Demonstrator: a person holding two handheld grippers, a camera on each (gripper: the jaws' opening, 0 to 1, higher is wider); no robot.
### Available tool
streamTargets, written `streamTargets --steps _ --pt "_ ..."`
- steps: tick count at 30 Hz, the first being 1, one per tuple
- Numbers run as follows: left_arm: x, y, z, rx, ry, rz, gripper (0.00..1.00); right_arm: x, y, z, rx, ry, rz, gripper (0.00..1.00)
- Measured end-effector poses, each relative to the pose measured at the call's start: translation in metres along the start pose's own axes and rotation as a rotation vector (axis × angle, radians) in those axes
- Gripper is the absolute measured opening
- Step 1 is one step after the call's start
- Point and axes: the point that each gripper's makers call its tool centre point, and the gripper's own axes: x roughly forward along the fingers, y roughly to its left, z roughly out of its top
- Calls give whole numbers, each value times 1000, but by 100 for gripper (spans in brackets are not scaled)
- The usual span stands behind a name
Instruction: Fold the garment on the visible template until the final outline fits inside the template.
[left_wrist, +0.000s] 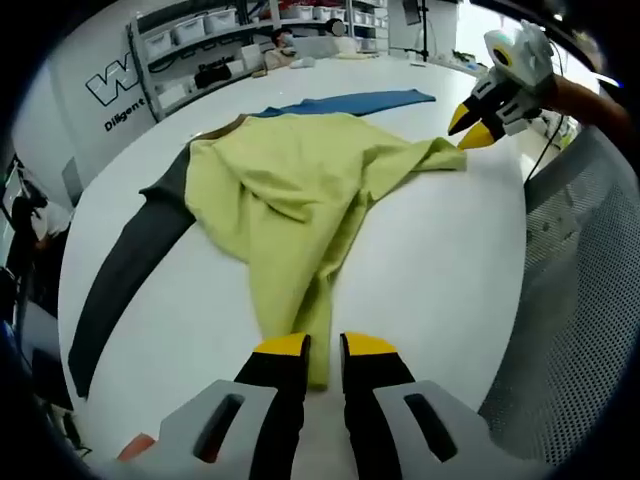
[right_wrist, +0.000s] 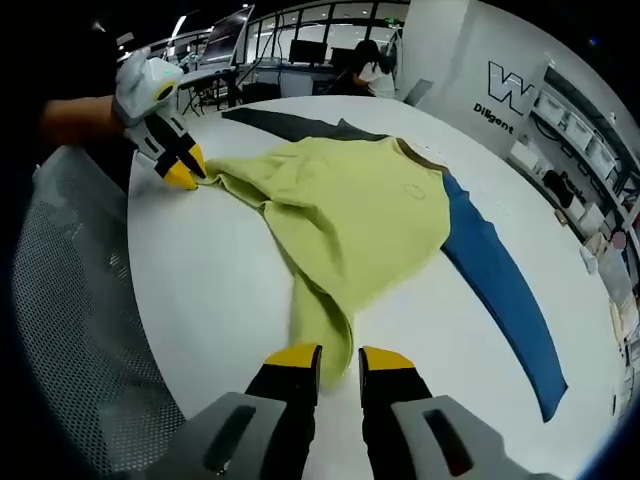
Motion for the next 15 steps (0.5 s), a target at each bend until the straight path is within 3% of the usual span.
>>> streamTargets --steps 3,10,15 --pt "0 1 1 -6 -5 5 11 2 -5 1 7 -5 -17 12" --pt "1 2 2 -37 -18 11 12 13 -2 -4 70 13 26 11" --pt "3 5 4 -18 -6 35 6 17 7 -7 64 24 53 4"
